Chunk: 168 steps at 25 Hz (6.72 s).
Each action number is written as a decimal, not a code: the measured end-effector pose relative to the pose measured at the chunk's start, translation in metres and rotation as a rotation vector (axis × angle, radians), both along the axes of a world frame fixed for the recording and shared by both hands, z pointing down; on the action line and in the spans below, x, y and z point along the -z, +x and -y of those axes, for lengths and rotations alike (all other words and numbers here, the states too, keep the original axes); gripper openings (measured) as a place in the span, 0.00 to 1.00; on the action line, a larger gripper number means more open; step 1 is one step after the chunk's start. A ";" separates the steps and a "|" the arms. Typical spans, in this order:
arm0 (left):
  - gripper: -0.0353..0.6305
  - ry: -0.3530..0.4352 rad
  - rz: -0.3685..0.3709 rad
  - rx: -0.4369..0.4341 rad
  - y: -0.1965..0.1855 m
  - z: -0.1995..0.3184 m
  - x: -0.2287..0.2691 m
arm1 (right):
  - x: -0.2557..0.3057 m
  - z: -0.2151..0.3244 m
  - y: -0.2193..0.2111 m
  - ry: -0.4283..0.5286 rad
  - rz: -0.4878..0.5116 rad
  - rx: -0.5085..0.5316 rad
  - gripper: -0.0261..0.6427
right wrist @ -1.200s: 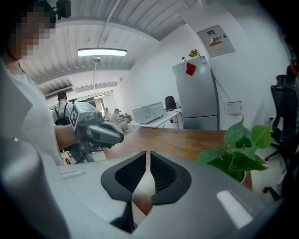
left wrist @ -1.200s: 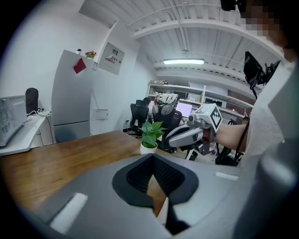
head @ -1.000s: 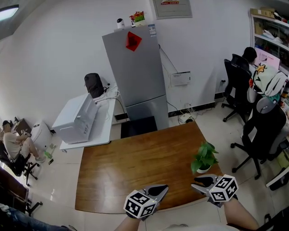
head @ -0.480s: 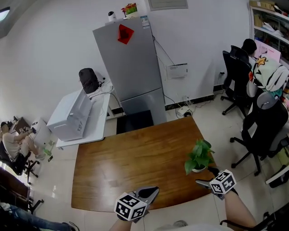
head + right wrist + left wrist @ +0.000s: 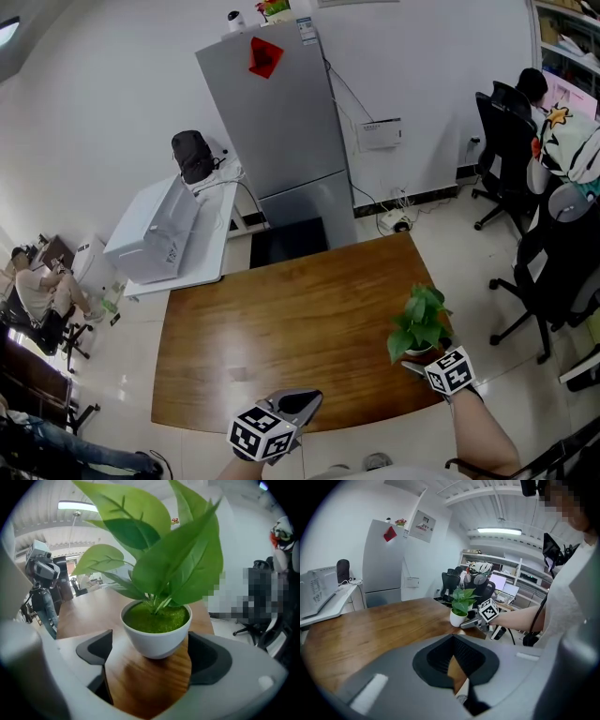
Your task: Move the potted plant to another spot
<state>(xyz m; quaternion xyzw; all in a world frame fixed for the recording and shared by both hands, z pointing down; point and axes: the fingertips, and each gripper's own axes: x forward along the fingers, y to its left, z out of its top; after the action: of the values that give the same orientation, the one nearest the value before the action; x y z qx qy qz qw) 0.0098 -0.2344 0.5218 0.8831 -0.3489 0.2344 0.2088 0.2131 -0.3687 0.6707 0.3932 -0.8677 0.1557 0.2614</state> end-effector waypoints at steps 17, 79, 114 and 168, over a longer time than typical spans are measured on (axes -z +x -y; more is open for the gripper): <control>0.05 -0.013 0.025 0.001 0.001 0.001 -0.007 | -0.017 0.024 0.003 0.060 -0.027 -0.078 0.69; 0.05 0.095 -0.017 0.510 -0.243 -0.122 0.022 | 0.065 -0.044 -0.385 0.161 0.054 0.540 0.69; 0.05 0.005 -0.003 0.885 -0.415 -0.240 -0.033 | -0.035 -0.108 -0.610 0.055 0.006 0.803 0.69; 0.05 0.282 -0.229 0.126 -0.188 -0.093 0.048 | 0.173 -0.212 -0.344 0.144 0.257 0.613 0.04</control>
<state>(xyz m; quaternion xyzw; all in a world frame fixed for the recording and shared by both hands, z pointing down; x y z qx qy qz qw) -0.1783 -0.1410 0.4739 0.9008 -0.4069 0.0676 0.1357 -0.1305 -0.1566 0.4974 0.1087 -0.9801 0.0568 0.1560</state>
